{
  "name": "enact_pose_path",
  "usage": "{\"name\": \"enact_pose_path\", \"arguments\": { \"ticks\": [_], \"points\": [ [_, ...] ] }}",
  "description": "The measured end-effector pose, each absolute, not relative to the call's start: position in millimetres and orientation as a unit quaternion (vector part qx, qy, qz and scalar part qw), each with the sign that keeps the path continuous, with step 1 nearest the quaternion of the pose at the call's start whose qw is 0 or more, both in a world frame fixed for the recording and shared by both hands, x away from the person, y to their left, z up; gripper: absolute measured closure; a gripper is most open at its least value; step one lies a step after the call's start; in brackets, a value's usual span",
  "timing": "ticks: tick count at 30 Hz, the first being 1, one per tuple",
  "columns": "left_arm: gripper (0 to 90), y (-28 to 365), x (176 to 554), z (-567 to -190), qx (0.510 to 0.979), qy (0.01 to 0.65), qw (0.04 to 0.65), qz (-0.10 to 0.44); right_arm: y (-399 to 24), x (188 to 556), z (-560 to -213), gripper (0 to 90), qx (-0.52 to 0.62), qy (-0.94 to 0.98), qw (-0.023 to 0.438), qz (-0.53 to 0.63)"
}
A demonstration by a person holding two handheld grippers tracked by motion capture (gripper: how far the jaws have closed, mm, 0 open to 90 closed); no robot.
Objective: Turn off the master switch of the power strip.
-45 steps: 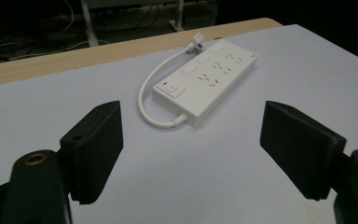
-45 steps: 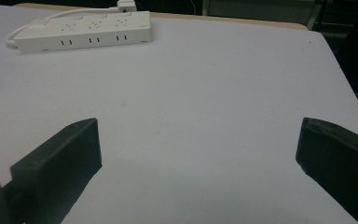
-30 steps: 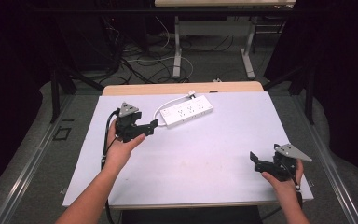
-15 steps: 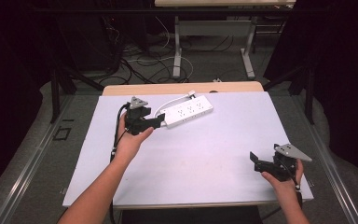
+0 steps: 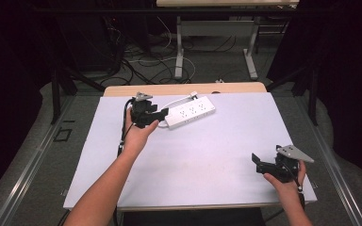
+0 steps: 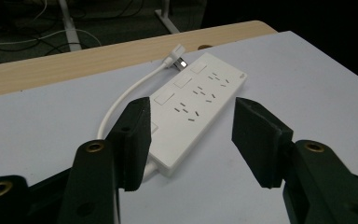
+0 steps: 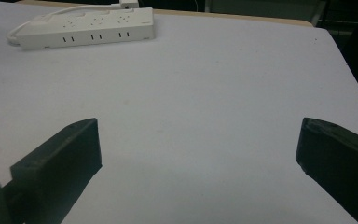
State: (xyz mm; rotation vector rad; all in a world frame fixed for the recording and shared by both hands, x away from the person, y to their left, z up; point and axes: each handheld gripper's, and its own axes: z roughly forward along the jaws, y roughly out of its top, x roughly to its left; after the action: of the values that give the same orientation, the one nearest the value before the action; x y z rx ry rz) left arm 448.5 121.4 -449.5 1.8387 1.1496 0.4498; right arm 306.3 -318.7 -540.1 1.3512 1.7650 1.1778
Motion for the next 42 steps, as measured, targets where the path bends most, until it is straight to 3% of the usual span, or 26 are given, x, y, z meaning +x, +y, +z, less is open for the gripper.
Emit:
{"name": "enact_pose_path", "arguments": {
  "ticks": [26,42],
  "points": [
    [69.9,101,494,-447,0.743,0.472,0.429,0.203,-319,308,-542,0.0,0.513,0.671,0.305,0.441],
    [83.7,88,518,-459,0.756,0.483,0.401,0.187,-317,310,-545,0.0,0.507,0.672,0.305,0.445]
  ]
}}
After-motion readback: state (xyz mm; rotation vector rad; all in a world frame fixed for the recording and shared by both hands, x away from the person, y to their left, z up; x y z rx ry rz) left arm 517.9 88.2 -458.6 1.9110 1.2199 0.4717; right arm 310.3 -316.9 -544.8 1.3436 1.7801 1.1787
